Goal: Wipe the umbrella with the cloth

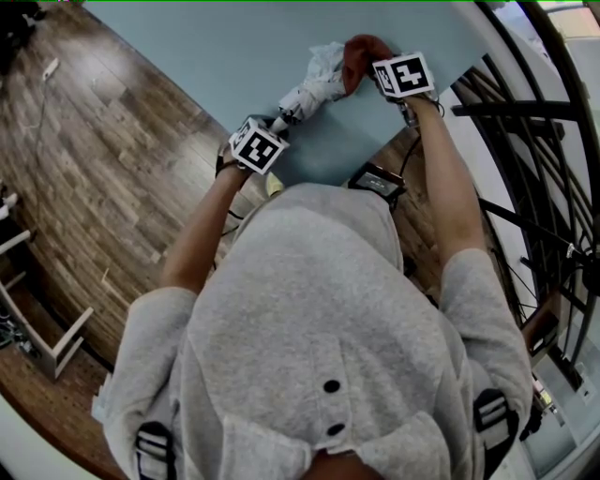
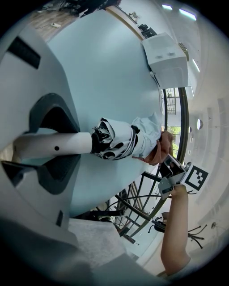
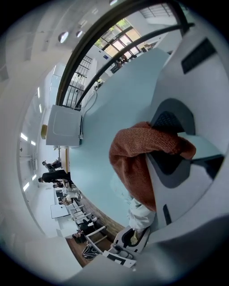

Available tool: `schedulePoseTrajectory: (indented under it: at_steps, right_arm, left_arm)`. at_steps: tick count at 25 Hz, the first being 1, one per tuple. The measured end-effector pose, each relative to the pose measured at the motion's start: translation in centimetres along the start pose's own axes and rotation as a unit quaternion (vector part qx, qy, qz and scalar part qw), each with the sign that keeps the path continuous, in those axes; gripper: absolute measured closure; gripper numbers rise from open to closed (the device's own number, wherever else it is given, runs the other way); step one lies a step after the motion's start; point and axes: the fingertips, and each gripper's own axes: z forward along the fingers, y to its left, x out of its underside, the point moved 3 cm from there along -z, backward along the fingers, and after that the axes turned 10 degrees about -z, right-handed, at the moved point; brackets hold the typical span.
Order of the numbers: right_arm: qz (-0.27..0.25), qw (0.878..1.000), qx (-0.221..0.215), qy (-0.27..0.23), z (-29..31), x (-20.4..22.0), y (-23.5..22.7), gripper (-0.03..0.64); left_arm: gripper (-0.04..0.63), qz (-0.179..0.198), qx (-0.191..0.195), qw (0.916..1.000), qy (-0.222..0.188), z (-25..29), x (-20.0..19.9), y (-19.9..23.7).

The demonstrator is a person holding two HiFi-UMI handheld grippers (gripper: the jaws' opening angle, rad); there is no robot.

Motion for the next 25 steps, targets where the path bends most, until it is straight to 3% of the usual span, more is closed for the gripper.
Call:
schedulePoseTrajectory:
  at_steps: [8, 12, 16, 18, 21, 25]
  right_arm:
    - [0.010, 0.997, 0.076, 0.024, -2.0, 0.8, -5.4, 0.545]
    - [0.028, 0.992, 0.125, -0.004, -3.9, -1.3, -8.4, 0.544]
    - [0.015, 0.989, 0.141, -0.030, -4.7, -4.2, -9.1, 0.543]
    - [0.003, 0.992, 0.123, -0.039, -4.1, -5.6, -7.9, 0.543]
    - [-0.023, 0.997, 0.062, -0.040, -2.0, -6.8, -4.1, 0.544]
    - [-0.107, 0.994, -0.011, 0.005, 1.7, -6.9, 1.7, 0.543]
  left_arm:
    - [0.437, -0.001, -0.001, 1.0000, 0.000, 0.1, 0.2, 0.0]
    - [0.437, 0.000, -0.006, 1.0000, 0.002, 0.0, 0.3, 0.1]
    - [0.437, 0.000, -0.006, 1.0000, -0.002, 0.2, 0.0, -0.2]
    - [0.437, -0.001, -0.006, 1.0000, -0.001, 0.1, 0.1, -0.2]
    - [0.437, 0.001, -0.006, 1.0000, -0.005, 0.0, 0.1, -0.3]
    - [0.437, 0.000, -0.007, 1.0000, -0.005, 0.1, 0.0, -0.2]
